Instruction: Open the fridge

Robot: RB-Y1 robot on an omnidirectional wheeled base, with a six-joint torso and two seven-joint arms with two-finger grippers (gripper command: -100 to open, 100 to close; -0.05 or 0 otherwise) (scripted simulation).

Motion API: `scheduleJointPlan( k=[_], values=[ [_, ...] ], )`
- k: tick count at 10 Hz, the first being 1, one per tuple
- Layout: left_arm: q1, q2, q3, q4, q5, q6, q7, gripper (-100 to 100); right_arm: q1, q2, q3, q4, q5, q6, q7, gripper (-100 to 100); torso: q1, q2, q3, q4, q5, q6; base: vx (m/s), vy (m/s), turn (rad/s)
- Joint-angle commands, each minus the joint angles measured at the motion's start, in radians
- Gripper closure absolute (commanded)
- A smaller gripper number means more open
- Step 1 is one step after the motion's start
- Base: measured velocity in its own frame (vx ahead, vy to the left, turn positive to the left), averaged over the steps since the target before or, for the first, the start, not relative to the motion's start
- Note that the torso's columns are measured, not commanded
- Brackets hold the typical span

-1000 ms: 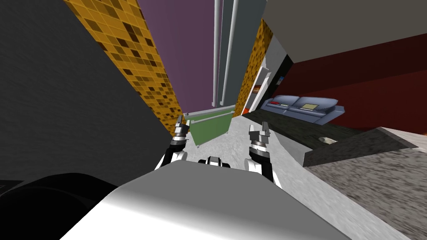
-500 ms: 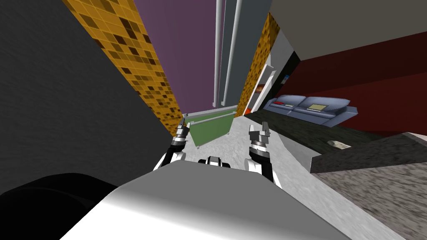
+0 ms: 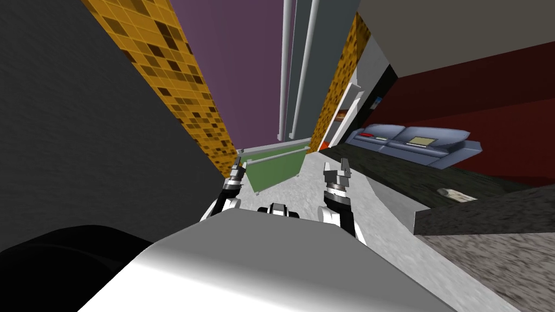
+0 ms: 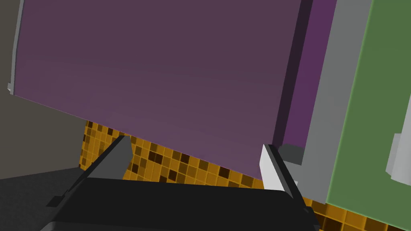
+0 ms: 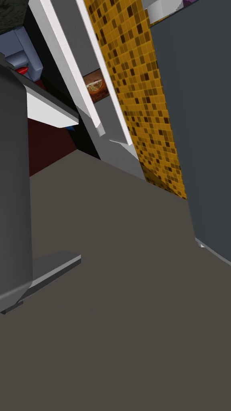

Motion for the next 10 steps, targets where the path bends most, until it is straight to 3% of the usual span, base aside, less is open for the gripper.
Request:
scheduleJointPlan(
  k=[1,10],
  values=[
    [-0.01,0.0,0.015,0.049,0.003,-0.007,0.001,-100,0.0,0.0,0.0,0.0,0.0,0.0,0.0,0,0.0,0.0,0.0,0.0,0.0,0.0,0.076,-0.013,0.039],
    [-0.042,0.028,0.076,0.251,0.015,-0.047,0.009,-100,0.0,0.0,0.0,0.0,0.0,0.0,0.0,0,0.0,0.001,0.001,0.0,0.0,0.0,0.087,-0.01,0.051]
  ],
)
